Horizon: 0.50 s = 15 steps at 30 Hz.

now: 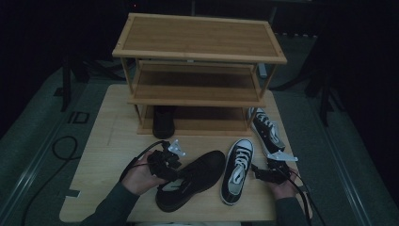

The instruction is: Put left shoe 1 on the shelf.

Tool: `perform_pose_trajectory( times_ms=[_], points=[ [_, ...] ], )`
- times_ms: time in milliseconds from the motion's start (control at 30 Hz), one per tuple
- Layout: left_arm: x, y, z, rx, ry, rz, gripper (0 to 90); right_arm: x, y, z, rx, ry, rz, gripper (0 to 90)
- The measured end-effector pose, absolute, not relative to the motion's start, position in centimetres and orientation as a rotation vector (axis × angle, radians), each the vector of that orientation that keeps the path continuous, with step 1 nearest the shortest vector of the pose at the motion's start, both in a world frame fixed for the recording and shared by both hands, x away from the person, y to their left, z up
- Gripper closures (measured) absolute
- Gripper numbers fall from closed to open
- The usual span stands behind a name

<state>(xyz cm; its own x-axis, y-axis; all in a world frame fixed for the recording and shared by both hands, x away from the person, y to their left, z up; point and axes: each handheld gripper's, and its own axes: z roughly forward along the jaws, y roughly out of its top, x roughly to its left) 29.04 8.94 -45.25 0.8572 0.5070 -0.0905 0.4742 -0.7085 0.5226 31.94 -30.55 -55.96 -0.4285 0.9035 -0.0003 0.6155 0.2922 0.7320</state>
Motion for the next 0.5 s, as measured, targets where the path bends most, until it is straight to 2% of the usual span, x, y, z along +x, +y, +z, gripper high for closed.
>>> perform_pose_trajectory(
  times_ms=[167, 233, 333, 500],
  points=[
    [29.6, 7.9, -46.8, 2.556, 0.726, 0.043, 63.4, 31.9, -30.6, -56.0, 1.360, 2.151, 0.936, 21.7],
    [29.7, 7.9, -46.8, 2.535, 0.747, 0.054, 67.0, 31.9, -30.6, -56.0, 1.360, 2.151, 0.936, 21.6],
    [29.6, 7.9, -46.5, 2.530, 0.758, 0.098, 77.0, 31.9, -30.6, -56.0, 1.360, 2.151, 0.936, 21.6],
    [30.0, 8.4, -46.5, 2.475, 0.830, 0.106, 82.5, 31.9, -30.6, -56.0, 1.360, 2.151, 0.936, 21.6]
  ],
)
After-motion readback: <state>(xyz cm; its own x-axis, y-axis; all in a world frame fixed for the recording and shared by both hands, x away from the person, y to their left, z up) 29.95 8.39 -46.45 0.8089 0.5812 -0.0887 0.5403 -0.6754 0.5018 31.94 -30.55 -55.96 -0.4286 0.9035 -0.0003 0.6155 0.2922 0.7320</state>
